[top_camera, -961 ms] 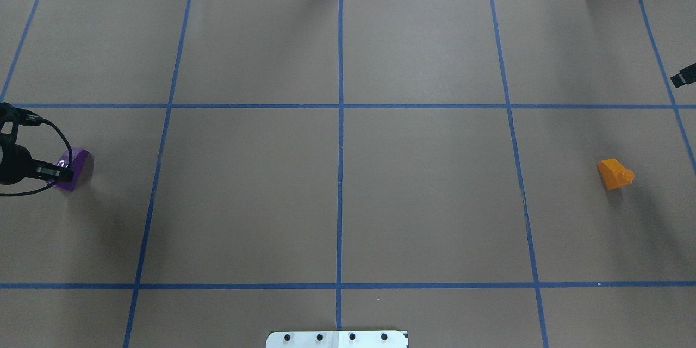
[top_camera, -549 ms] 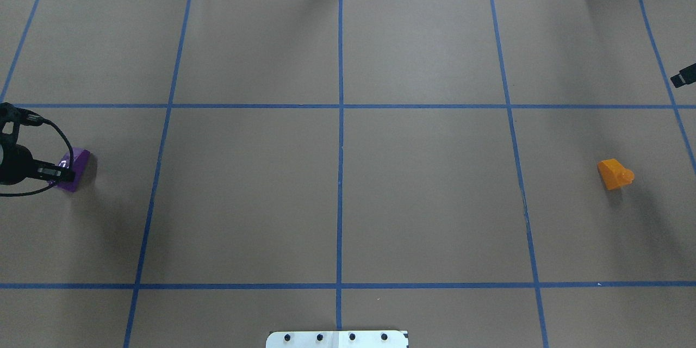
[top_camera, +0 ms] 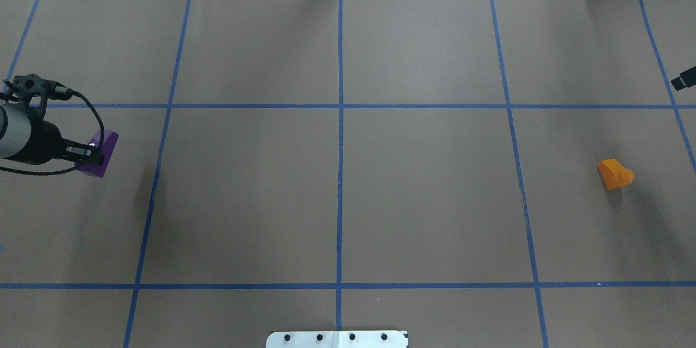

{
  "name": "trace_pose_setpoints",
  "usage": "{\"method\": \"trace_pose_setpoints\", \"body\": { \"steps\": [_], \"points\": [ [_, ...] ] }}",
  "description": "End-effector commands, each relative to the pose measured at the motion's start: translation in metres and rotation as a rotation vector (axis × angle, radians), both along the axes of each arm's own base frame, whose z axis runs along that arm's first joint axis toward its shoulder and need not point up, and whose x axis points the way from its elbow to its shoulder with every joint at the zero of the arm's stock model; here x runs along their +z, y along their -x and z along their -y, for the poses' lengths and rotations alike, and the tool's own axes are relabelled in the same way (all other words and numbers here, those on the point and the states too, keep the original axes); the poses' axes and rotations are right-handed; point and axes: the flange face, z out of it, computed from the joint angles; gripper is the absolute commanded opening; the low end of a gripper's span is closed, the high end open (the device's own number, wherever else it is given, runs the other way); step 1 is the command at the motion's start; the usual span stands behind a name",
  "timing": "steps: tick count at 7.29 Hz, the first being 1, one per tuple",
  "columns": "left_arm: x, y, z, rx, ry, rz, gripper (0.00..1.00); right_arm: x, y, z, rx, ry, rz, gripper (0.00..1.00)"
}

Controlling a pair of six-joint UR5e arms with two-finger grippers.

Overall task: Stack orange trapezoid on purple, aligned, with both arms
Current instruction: 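Carry the purple block to the table center and set it down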

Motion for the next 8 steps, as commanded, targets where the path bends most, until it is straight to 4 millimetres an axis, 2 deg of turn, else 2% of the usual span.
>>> {"method": "trace_pose_setpoints", "body": {
  "steps": [1,2,3,4,6,7,8],
  "points": [
    [-0.113,-0.074,0.002,-0.013,0.089,-0.045,0.0,0.001,0.0,-0.001,0.002,0.005,0.0,1.0],
    [-0.173,-0.128,-0.013,-0.02,0.122,-0.047,0.0,0.001,0.001,-0.001,0.0,0.005,0.0,1.0],
    [-0.223,-0.172,-0.034,-0.017,0.136,-0.026,0.0,0.001,0.001,-0.001,0.0,0.005,0.0,1.0],
    [-0.259,-0.205,-0.041,-0.021,0.139,-0.022,0.0,0.001,0.001,-0.001,0.0,0.005,0.0,1.0],
    [-0.3,-0.277,-0.025,-0.035,0.189,-0.008,0.0,0.001,0.002,-0.001,-0.001,0.005,0.0,1.0],
    [-0.318,-0.305,-0.011,-0.047,0.211,0.006,0.0,0.001,0.003,-0.001,-0.002,0.007,0.0,1.0],
    [-0.313,-0.33,-0.003,-0.041,0.212,0.008,0.0,0.001,0.004,-0.001,-0.004,0.007,0.0,1.0]
  ]
}}
